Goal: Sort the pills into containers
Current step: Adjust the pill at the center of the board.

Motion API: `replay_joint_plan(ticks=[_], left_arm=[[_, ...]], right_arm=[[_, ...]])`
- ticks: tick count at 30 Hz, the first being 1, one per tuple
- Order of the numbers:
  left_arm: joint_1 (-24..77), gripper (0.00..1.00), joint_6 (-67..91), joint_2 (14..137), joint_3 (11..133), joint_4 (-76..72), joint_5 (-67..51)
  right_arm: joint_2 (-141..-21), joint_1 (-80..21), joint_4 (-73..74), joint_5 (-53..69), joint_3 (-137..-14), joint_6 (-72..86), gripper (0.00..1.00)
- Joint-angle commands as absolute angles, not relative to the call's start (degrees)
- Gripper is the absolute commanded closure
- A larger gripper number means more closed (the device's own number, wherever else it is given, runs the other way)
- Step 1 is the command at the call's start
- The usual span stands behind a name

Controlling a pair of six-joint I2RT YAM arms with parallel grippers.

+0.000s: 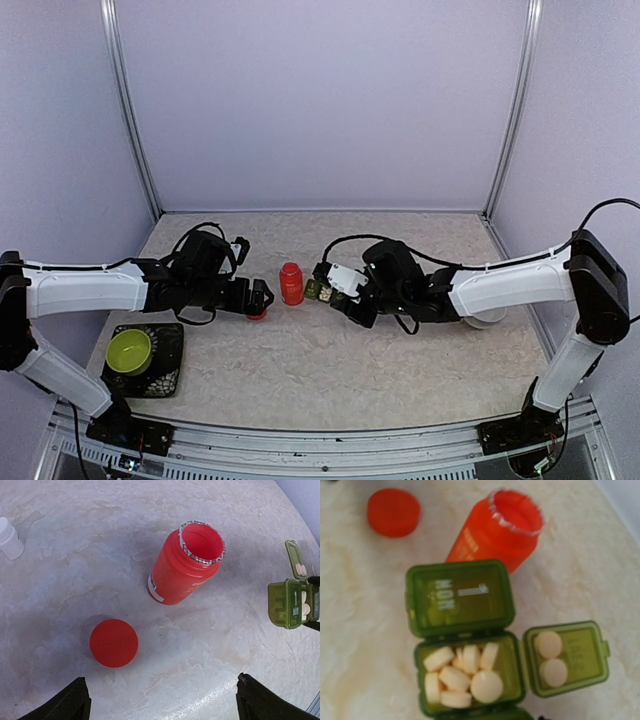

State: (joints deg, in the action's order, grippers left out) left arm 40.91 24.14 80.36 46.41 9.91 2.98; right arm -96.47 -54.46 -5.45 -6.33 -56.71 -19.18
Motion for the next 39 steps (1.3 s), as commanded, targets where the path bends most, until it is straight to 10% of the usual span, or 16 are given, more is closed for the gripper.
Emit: replay_joint_plan(ticks=[1, 39], left_arm=[[40.61, 0.01, 24.04, 79.23, 46.53, 9.55, 2.58], [34.76, 0.01, 11.64, 92.38, 71.11, 17.48, 0.32]], right_arm=[[-92.80, -54.30, -7.08, -1.70, -55.30, -19.12, 0.84], [-105.47, -54.67, 5.56, 12.66, -75.00, -28.98, 0.84]])
